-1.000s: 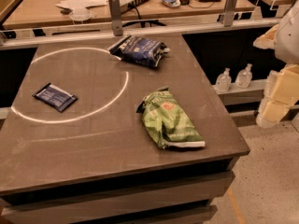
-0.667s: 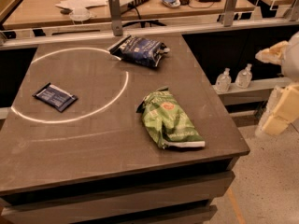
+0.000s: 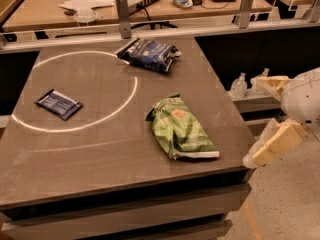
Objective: Move green jalapeno chip bag near rxbar blueberry
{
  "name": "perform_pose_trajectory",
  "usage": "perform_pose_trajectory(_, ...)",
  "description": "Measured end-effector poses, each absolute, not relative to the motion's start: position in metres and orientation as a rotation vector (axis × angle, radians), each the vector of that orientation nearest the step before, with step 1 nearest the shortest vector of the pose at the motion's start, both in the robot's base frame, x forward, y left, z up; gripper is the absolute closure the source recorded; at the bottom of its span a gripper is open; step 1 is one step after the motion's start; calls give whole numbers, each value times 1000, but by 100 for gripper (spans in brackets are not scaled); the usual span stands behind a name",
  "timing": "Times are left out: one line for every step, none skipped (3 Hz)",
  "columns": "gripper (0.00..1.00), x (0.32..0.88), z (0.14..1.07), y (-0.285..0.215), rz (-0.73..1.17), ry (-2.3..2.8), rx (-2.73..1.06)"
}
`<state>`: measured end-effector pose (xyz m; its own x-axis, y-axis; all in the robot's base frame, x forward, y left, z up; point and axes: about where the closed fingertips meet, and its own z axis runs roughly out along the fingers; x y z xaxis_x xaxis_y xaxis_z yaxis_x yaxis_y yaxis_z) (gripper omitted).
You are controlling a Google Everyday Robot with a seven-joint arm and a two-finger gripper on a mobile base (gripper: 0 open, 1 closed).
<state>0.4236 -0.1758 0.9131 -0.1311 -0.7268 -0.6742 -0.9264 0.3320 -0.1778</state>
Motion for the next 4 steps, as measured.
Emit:
perform_pose_trajectory(0, 424, 913, -174, 372, 1917, -1440)
perform_pose_trajectory(0, 422, 909, -161, 374, 1940, -1315)
perform_pose_trajectory(0, 426, 895, -138, 388, 1977, -1168)
perform_pose_trajectory(0, 434, 869, -110, 424, 2019, -1029)
